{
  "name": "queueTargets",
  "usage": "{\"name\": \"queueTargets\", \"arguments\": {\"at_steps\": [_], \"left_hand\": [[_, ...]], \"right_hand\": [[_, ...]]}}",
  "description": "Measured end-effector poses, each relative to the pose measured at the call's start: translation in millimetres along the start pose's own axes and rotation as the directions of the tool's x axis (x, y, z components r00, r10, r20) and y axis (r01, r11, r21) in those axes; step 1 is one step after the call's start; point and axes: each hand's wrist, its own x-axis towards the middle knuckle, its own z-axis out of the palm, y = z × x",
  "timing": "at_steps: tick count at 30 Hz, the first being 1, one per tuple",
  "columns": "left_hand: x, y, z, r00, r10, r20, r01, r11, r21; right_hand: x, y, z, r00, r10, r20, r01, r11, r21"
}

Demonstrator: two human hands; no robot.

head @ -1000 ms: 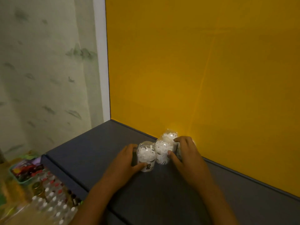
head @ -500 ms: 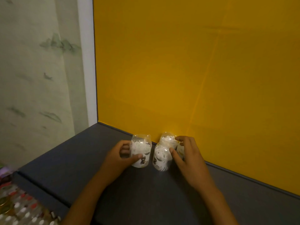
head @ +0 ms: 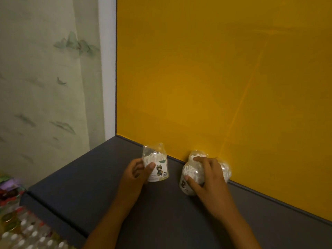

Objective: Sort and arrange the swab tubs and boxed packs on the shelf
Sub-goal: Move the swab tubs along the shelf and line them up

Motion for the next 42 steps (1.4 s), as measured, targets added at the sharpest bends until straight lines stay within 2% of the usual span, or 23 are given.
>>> {"name": "queueTargets", "arguments": {"at_steps": [4,9,15,20,25,34,42], "left_hand": [[-0.9,-1.2,0.2,1.0,0.011,0.0,-0.011,1.0,-0.009],[-4.6,0.5,-0.6,1.0,0.018,-0.001,-0.018,1.0,-0.005],[-19.4,14.8,6.7,0.998,0.046,-0.033,-0.046,0.999,0.0],[-49.6,35.3,21.0,0.999,0.044,0.012,-0.044,0.999,-0.016],[-95.1,52.9,54.2,0.996,0.046,0.072,-0.044,0.998,-0.038],[-202.6,72.6,134.0,0.971,0.061,0.232,-0.038,0.994,-0.102],[-298.7,70.6,195.9,0.944,0.089,0.319,-0.05,0.99,-0.13]], "right_hand": [[-1.1,2.5,2.3,1.0,0.019,0.015,-0.018,0.999,-0.035],[-4.1,1.1,1.1,1.0,0.023,-0.004,-0.023,0.999,0.037],[-9.9,0.6,-15.7,0.994,0.085,-0.068,-0.064,0.961,0.268],[-35.7,4.6,-63.8,0.977,0.182,-0.114,-0.104,0.865,0.49],[-92.1,9.9,-121.8,0.969,0.211,-0.131,-0.102,0.819,0.565],[-211.0,20.8,-228.6,0.92,0.319,-0.228,-0.146,0.82,0.554],[-315.9,41.5,-302.7,0.876,0.393,-0.281,-0.217,0.839,0.499]]}}
